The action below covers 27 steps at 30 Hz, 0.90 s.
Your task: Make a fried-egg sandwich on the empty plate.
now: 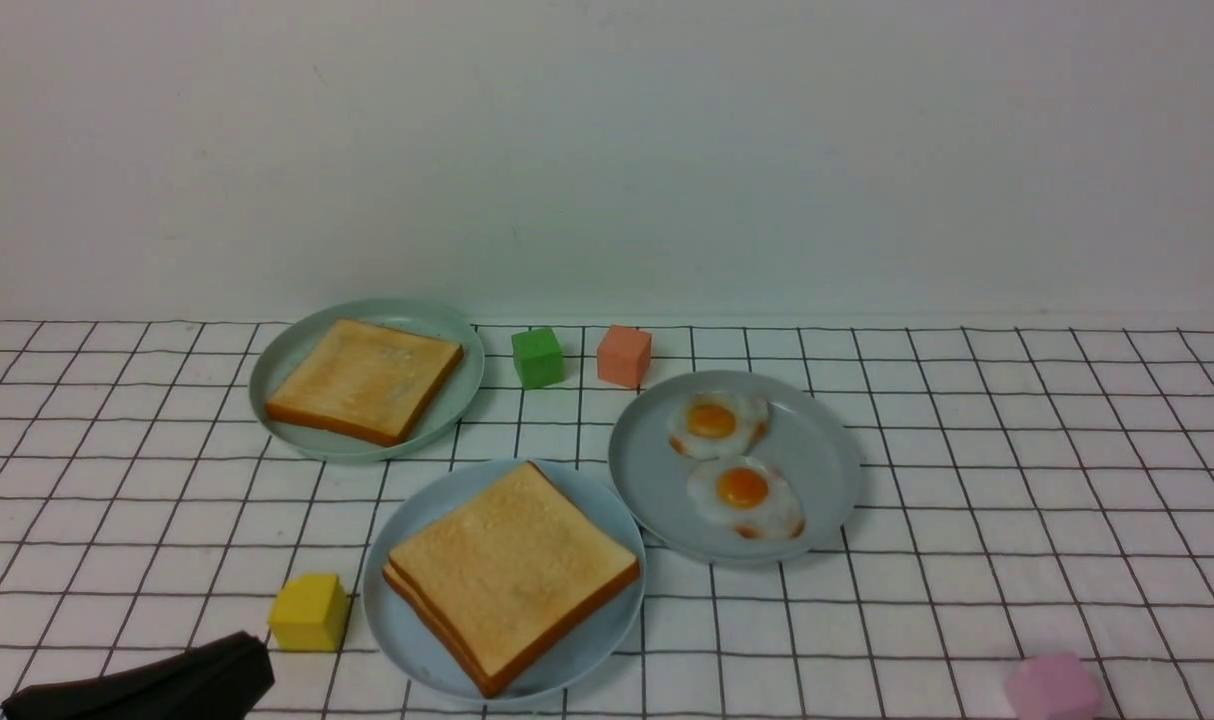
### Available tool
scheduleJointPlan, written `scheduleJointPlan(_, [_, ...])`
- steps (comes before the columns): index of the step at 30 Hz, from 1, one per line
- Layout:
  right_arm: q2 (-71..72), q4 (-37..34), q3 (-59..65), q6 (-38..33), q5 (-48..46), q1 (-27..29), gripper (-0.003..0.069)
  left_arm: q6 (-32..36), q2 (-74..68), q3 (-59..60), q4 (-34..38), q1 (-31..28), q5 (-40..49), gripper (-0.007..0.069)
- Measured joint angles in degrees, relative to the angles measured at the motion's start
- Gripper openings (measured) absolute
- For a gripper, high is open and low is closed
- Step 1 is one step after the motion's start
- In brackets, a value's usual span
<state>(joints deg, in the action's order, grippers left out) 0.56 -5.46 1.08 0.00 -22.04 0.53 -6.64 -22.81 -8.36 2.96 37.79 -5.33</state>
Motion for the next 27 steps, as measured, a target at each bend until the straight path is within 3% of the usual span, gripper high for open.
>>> scheduleJointPlan(12, [0.0,-0.1,0.0,0.0,0.0,0.0,0.0004,0.5,0.8,0.0,0.2,-0.9,0.0,0.0015])
scheduleJointPlan(16, [0.0,-0.1,0.0,0.0,0.0,0.0,0.0006,0.6,6.8,0.0,1.3,-9.7,4.5,-0.0013])
scheduleJointPlan(22, [0.0,-0.1,0.0,0.0,0.0,0.0,0.001,-0.1,20.8,0.9,1.5,-29.0,21.7,-0.0013])
scheduleJointPlan(27, [0.0,-0.1,0.0,0.0,0.0,0.0,0.0014,-1.2,23.4,8.4,3.9,-36.8,27.7,-0.0013])
